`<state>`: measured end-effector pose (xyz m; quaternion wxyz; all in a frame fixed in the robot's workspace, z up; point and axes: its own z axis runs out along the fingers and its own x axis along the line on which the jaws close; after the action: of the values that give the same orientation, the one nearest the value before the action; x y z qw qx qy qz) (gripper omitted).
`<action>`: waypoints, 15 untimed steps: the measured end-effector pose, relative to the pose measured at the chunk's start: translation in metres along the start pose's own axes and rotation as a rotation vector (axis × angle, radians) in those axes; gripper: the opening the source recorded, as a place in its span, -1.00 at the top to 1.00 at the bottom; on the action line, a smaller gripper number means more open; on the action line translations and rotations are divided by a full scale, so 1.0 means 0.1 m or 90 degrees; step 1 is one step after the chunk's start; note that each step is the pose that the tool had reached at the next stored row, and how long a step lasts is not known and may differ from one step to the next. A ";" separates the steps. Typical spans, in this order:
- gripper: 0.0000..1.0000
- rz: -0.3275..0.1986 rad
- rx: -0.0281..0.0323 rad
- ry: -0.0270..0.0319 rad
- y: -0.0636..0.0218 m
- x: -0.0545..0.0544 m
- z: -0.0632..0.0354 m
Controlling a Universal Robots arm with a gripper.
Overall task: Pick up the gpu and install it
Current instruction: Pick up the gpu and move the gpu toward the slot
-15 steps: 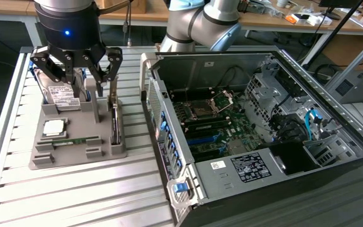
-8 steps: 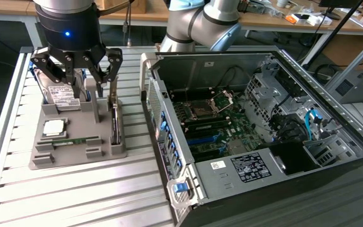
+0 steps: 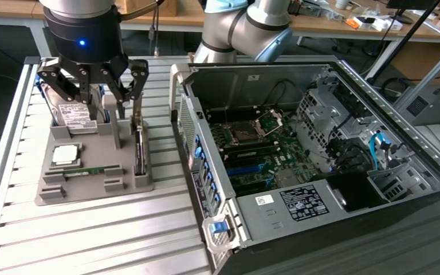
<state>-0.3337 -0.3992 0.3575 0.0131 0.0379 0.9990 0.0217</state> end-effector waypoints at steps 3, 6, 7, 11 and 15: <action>0.04 0.000 0.0000 0.0000 0.000 0.00 0.008; 0.04 0.000 0.0000 0.0000 -0.001 0.00 0.014; 0.04 0.000 0.0000 0.0000 -0.001 0.00 0.016; 0.04 0.000 0.0000 0.0000 -0.001 0.00 0.024; 0.04 0.000 0.0000 0.0000 -0.001 0.00 0.033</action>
<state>-0.3337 -0.3992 0.3541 0.0130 0.0379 0.9990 0.0216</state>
